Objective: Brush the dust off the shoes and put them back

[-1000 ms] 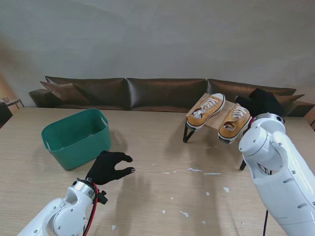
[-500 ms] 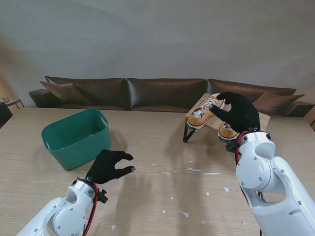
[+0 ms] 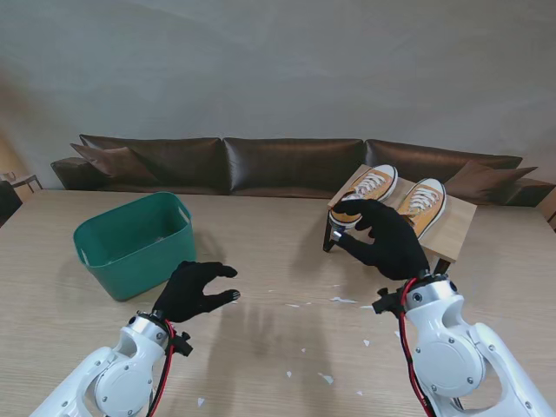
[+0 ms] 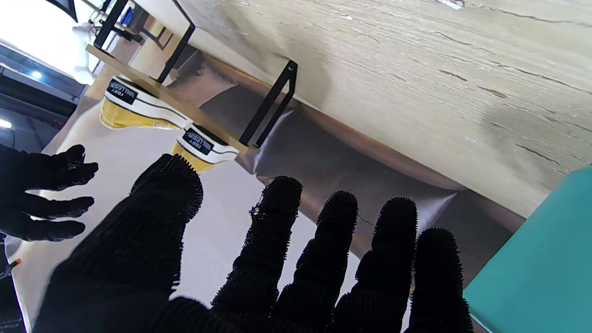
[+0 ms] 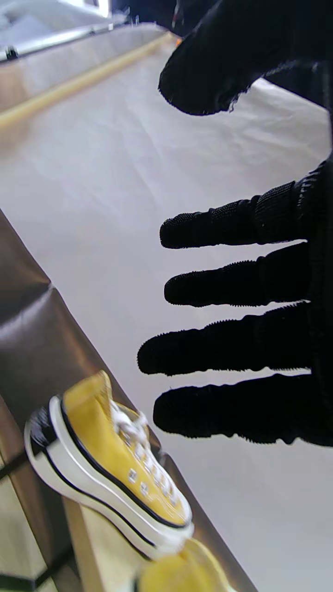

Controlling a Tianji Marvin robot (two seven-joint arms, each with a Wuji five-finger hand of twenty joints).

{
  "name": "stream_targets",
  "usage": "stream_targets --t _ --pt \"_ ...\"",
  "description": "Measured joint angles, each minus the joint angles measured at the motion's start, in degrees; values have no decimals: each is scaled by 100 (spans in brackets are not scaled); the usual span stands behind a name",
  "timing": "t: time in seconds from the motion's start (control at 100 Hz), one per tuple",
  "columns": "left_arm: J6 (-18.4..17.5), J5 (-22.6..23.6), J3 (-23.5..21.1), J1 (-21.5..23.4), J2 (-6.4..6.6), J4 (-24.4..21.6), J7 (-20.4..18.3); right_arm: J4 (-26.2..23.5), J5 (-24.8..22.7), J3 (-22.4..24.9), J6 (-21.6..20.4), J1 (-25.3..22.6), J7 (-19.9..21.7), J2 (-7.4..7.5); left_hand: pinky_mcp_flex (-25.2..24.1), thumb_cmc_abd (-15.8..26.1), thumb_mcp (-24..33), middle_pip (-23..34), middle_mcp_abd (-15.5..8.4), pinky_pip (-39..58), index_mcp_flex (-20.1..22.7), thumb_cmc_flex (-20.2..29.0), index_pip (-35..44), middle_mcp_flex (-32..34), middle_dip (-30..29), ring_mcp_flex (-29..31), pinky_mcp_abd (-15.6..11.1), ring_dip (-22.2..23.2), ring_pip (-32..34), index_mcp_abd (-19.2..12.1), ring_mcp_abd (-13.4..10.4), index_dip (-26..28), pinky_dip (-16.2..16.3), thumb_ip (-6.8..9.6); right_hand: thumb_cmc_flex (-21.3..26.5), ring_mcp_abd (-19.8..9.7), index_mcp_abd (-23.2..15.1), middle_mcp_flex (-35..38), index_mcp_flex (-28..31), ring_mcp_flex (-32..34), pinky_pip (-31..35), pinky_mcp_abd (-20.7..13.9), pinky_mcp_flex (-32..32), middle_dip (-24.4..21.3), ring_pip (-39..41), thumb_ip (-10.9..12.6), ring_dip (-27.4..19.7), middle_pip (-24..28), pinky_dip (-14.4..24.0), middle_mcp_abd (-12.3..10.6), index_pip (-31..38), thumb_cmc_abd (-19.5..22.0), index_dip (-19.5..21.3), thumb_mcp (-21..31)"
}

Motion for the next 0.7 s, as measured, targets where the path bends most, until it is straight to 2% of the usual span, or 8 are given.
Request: stream_targets --t 0.05,0.1,0.41,0.44,0.45,0.49,0.57,0.7 --pt "-1 -46 9 -1 -7 0 10 41 32 -35 -208 -55 3 2 -4 0 -59 -26 0 -137 -89 0 -44 -55 -52 -210 2 -57 -96 -1 11 -23 -35 0 0 -42 -15 -7 0 12 -88 0 0 -45 -76 0 -29 -71 -13 -46 -29 0 10 0" --pt "-1 -101 11 0 -14 -1 7 101 29 -65 -367 -92 32 9 -7 0 -59 -137 0 -255 -71 0 -66 -128 -156 -132 2 -111 -148 -2 11 -27 -54 0 0 -74 -88 -13 0 12 -161 0 0 -62 -145 0 -67 -130 -40 -86 -49 0 35 0" --pt "1 -459 32 54 -41 -66 -44 848 202 -424 -908 -110 -94 25 61 71 -257 -105 -27 -1147 -297 6 -148 -347 -260 -170 53 -274 -366 -3 11 -107 -123 0 2 -197 -166 -96 1 -223 -392 2 0 -130 -390 0 -133 -228 -131 -154 -64 0 69 0" --pt "1 -483 38 59 -46 -72 -42 928 187 -452 -955 -106 -112 24 89 71 -282 -105 -27 -1281 -297 128 -148 -349 -267 -369 59 -306 -438 -3 19 -110 -124 1 2 -198 -167 -101 1 -223 -424 2 0 -132 -416 0 -141 -228 -131 -161 -64 0 73 0" --pt "1 -486 40 60 -48 -74 -40 958 181 -462 -970 -104 -118 24 108 71 -303 -106 -27 -1328 -298 128 -148 -349 -268 -286 64 -326 -443 -3 19 -113 -124 62 2 -198 -168 -116 1 -223 -427 2 0 -132 -421 0 -141 -228 -132 -163 -64 0 74 0" --pt "1 -488 47 63 -55 -76 -34 1068 172 -501 -1026 -96 -146 22 144 71 -326 -106 -27 -1414 -309 136 -152 -350 -271 -279 66 -334 -446 -3 39 -127 -124 62 2 -199 -168 -166 1 -223 -431 2 0 -133 -432 0 -142 -246 -132 -178 -64 0 81 0" --pt "5 -500 56 72 -65 -88 -31 1289 165 -581 -1138 -70 -256 13 264 71 -364 -106 -27 -1862 -356 181 -164 -354 -322 -285 105 -346 -474 -3 39 -147 164 62 2 -201 -169 -166 1 -223 -458 2 0 -135 -435 0 -143 -221 -132 -199 -64 0 112 0" --pt "29 -628 81 94 -74 -126 -40 1573 80 -672 -1220 -16 -429 -12 357 71 -413 -128 -28 -2170 -357 226 -167 -355 -332 -303 115 -349 -499 -3 39 -149 244 62 2 -203 -214 -166 1 -223 -498 2 0 -143 -443 0 -143 -221 -132 -207 -64 0 132 1"
